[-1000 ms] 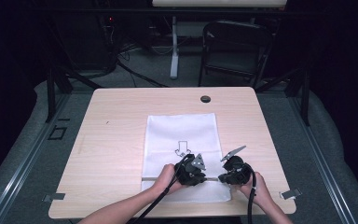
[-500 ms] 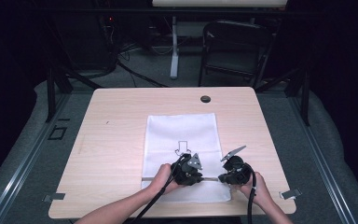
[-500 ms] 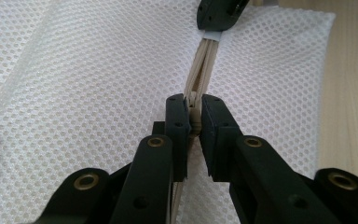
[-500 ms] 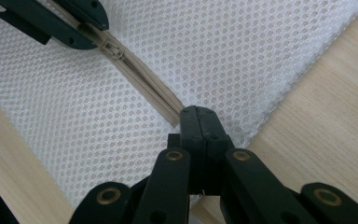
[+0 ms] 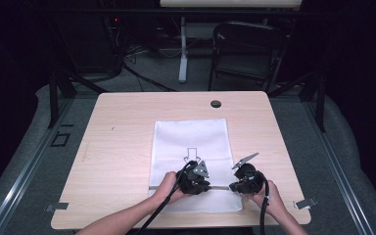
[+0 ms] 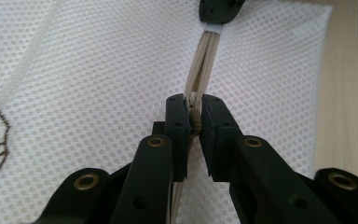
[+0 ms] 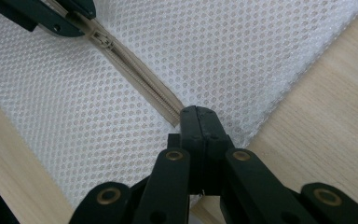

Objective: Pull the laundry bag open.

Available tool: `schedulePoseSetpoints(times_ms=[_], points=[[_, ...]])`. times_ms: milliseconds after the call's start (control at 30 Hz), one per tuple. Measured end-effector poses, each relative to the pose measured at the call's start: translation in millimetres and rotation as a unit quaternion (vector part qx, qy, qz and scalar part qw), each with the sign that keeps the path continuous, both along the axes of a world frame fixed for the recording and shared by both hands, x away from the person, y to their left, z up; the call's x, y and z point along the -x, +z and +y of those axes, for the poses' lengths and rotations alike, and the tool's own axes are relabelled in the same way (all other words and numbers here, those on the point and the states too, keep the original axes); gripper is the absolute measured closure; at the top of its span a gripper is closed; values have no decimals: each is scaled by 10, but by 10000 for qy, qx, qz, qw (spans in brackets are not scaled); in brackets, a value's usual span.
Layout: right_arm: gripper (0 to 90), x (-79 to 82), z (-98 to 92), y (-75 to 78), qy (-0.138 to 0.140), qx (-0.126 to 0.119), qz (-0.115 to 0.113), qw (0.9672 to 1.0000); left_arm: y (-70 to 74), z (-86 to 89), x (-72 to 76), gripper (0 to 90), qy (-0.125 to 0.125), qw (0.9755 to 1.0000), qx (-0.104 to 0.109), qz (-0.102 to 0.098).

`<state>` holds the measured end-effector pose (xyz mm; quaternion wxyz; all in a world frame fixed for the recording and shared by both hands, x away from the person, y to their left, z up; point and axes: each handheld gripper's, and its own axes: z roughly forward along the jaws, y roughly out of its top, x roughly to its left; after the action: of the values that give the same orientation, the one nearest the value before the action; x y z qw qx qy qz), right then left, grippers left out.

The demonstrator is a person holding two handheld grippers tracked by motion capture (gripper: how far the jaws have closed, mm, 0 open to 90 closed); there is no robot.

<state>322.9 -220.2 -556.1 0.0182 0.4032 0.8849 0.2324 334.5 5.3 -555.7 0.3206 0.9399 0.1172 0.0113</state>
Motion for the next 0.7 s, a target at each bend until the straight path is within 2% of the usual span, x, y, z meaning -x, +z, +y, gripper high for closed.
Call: schedulePoseSetpoints(times_ms=[133, 167, 267, 300, 400, 700], points=[[900, 0, -1, 0, 4, 0, 3, 10000, -3, 16, 1, 818, -18, 10000, 32, 22], [900, -1, -1, 0, 4, -2, 3, 10000, 5, 21, 5, 818, -47, 10000, -31, -25], [900, -5, -7, 3, 25, 38, 7, 10000, 0, 73, -7, 818, -9, 10000, 69, 54], [900, -3, -2, 0, 3, 15, -6, 10000, 1, 81, 1, 818, 24, 10000, 3, 36], [900, 0, 1, -3, -11, -15, -8, 10000, 4, 98, 5, 818, -14, 10000, -6, -5], [900, -9, -12, 6, 38, 42, 33, 10000, -5, 173, 3, 818, 35, 9999, 75, 58]])
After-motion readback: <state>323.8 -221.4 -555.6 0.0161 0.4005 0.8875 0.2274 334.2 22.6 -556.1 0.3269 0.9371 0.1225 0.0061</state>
